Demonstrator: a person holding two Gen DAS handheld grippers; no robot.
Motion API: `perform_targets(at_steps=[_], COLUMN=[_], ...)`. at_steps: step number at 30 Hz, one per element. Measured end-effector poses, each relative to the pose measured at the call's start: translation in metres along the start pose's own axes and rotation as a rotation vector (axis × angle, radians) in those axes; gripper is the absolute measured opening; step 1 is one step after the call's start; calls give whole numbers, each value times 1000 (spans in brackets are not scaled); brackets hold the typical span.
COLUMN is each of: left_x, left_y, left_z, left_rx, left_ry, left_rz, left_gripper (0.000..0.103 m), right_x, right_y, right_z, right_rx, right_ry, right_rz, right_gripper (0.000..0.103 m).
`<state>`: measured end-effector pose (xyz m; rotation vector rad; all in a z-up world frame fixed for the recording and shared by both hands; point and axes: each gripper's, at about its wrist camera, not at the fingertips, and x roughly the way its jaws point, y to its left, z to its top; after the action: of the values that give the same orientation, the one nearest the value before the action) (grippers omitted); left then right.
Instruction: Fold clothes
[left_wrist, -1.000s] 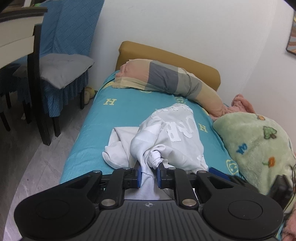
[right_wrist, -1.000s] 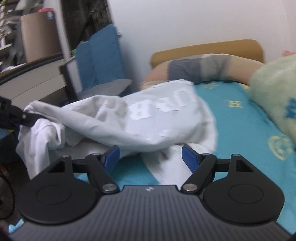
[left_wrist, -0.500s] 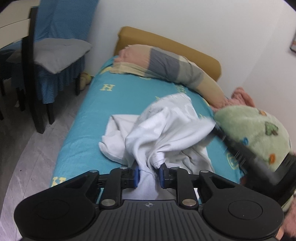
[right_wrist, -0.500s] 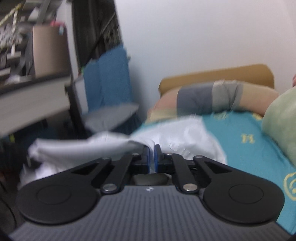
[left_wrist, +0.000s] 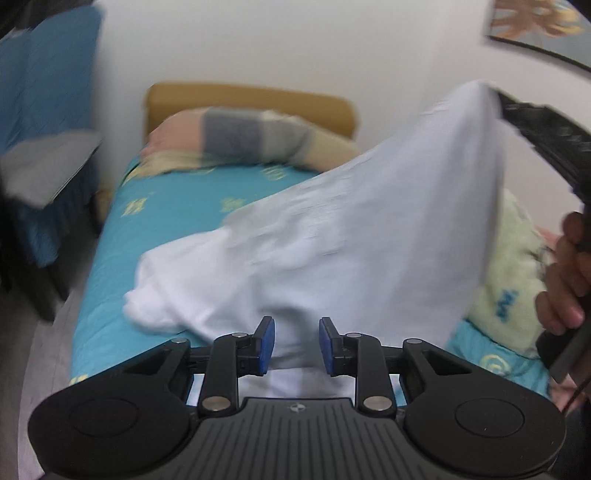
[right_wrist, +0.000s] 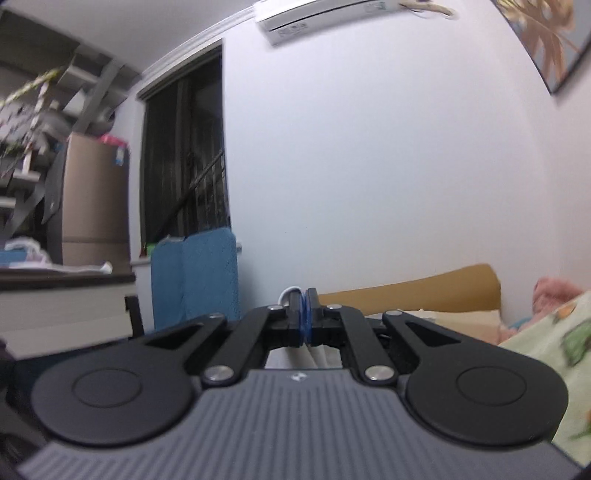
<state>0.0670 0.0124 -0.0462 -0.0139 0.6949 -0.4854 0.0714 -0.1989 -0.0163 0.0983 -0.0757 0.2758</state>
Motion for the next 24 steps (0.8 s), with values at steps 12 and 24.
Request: perform_targets(at_steps=[12, 24], left_x=[61, 154], left_y=[-142, -136], left_z=[-79, -103], left_rx=[567, 699], left_ry=[36, 94], left_rz=[-28, 188], left_gripper=[66, 16], right_x=[-44, -11], right_y=[-59, -118], right_z=[0, -51], right_rx=[141, 339], right_ry=[240, 343], right_rz=[-8, -65], right_gripper=[5, 5])
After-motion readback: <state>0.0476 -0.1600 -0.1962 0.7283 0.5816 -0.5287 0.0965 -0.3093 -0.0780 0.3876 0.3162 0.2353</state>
